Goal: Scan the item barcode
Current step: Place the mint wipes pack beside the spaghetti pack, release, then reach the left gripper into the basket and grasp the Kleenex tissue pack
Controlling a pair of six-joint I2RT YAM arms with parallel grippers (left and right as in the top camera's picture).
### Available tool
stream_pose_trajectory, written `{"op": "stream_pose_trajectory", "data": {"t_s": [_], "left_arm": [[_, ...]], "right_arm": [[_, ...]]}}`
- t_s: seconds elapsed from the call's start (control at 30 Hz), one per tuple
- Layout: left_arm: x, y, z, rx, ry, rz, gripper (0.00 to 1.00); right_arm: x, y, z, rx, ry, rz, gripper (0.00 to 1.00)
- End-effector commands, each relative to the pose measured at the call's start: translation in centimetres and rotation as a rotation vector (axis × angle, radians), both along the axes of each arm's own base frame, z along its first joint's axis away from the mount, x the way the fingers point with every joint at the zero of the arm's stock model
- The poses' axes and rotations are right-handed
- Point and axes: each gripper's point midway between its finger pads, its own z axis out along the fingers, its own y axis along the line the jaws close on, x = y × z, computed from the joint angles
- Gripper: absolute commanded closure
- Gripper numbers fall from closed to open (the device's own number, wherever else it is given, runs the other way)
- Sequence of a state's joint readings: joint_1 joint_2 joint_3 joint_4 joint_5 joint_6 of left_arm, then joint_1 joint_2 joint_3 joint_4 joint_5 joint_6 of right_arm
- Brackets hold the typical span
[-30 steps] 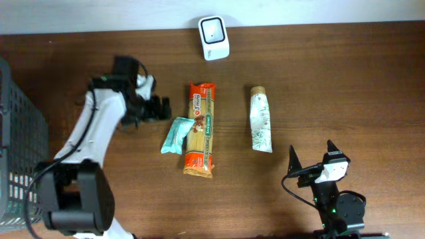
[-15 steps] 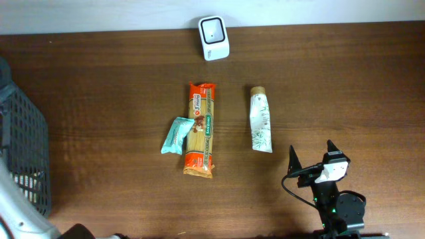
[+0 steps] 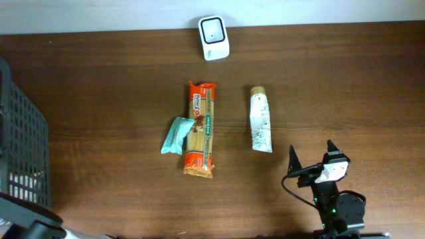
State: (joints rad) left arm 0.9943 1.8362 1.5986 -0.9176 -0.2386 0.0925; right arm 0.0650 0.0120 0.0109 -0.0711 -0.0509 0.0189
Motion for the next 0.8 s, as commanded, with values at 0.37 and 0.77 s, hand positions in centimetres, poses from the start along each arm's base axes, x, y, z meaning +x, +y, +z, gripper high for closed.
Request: {"op": "stream_pose_trajectory", "data": {"t_s": [0.37, 0.77], "left_arm": [[2.3, 4.3, -7.1, 0.026, 0.231, -0.399, 0.16], [0.4, 6.5, -7.8, 0.062, 0.265, -0.333, 0.23]], "right_arm": [[0.0, -0.1, -0.2, 0.001, 0.003, -0.001, 0.01], [0.0, -0.1, -0.2, 0.001, 0.003, -0.001, 0.01]]}}
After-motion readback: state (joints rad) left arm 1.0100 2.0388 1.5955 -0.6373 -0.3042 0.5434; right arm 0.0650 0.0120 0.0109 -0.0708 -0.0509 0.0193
